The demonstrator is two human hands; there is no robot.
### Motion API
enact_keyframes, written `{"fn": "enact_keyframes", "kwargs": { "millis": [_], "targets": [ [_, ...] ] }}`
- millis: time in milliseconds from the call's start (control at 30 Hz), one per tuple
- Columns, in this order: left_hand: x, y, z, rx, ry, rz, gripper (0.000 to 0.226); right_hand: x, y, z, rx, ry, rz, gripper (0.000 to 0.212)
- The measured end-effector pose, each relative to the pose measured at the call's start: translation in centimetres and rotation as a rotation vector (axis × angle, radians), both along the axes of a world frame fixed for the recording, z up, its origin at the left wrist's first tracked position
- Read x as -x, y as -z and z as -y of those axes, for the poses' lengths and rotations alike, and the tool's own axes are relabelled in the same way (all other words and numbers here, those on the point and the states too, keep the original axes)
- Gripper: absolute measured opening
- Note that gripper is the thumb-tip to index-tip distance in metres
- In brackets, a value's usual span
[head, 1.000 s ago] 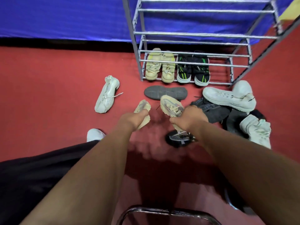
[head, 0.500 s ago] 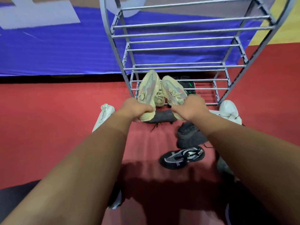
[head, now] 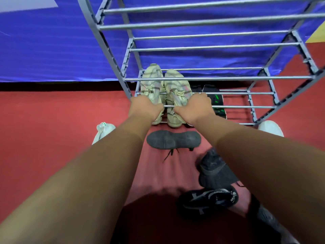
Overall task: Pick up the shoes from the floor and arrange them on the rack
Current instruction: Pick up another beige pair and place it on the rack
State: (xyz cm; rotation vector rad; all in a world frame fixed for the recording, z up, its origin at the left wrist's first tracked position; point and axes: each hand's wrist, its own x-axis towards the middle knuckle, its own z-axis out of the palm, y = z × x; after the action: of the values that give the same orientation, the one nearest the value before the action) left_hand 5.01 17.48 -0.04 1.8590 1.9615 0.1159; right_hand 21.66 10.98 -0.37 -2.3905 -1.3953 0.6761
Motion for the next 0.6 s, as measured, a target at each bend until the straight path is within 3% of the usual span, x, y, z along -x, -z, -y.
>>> {"fn": "enact_keyframes", "kwargs": {
  "millis": [333, 433, 500, 600],
  "targets": [
    [-1.5, 1.9, -5.4, -0.026, 0.158, -0.208, 0.054, 0.3, 2.5, -5.4, -0.073, -0.024, 0.115, 0.076],
    [-1.7, 1.9, -5.5, -0.003, 0.189, -0.276, 0.043, 0.9, 2.6, -5.8, -0.091, -0.009, 0.135, 0.075],
    [-1.7, 2.3, -5.4, 0.03, 0.202, -0.291, 0.036, 1.4, 3.0, -6.1, -0.098, 0.012, 0.09, 0.08],
    [-1.3, 3.1, -4.8, 0.046, 0.226, -0.362, 0.045, 2.0, 3.8, -5.6, -0.074, 0.005, -0.06, 0.093]
  ]
}}
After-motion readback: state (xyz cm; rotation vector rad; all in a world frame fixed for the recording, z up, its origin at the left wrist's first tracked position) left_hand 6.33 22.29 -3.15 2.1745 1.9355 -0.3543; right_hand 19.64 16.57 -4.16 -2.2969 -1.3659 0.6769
